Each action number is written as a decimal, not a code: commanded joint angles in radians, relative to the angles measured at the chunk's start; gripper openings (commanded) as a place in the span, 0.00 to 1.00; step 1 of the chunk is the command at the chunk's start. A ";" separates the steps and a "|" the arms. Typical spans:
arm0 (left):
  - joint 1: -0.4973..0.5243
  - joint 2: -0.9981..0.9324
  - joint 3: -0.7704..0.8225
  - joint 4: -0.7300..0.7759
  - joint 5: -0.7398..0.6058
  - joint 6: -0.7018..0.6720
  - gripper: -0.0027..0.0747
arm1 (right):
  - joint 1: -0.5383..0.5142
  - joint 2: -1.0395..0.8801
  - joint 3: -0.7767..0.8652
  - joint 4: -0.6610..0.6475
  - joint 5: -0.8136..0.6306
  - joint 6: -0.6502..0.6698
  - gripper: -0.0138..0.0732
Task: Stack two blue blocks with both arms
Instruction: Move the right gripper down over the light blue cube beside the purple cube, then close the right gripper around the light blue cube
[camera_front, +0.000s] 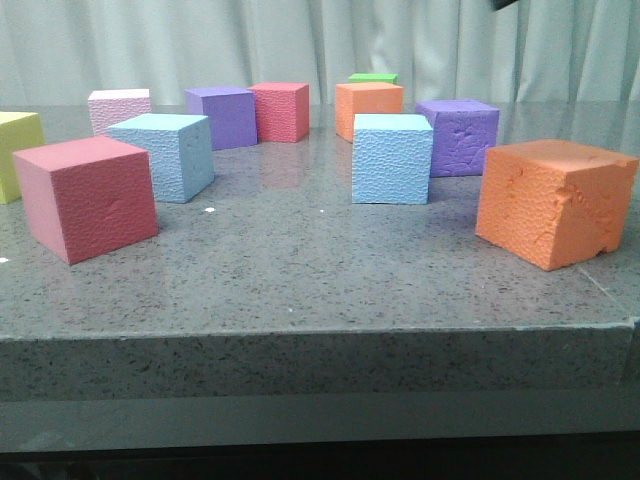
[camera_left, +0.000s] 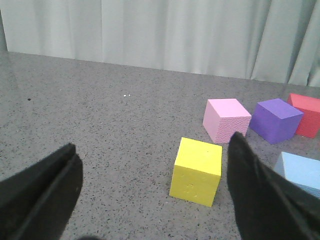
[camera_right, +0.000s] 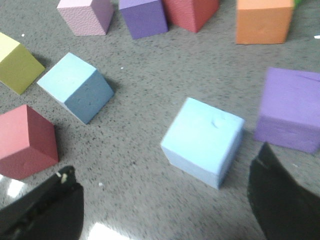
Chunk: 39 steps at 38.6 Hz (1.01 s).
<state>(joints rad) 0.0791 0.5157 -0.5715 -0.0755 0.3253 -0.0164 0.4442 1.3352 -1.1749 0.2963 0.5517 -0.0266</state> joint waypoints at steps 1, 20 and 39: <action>-0.006 0.010 -0.037 -0.008 -0.085 -0.008 0.77 | 0.024 0.066 -0.117 -0.073 -0.004 0.093 0.92; -0.006 0.010 -0.037 -0.008 -0.085 -0.008 0.77 | 0.046 0.293 -0.318 -0.370 0.139 0.543 0.92; -0.006 0.010 -0.037 -0.008 -0.081 -0.008 0.77 | 0.046 0.391 -0.318 -0.343 0.111 0.543 0.92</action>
<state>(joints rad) 0.0791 0.5157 -0.5715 -0.0755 0.3253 -0.0164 0.4907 1.7668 -1.4588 -0.0448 0.7123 0.5161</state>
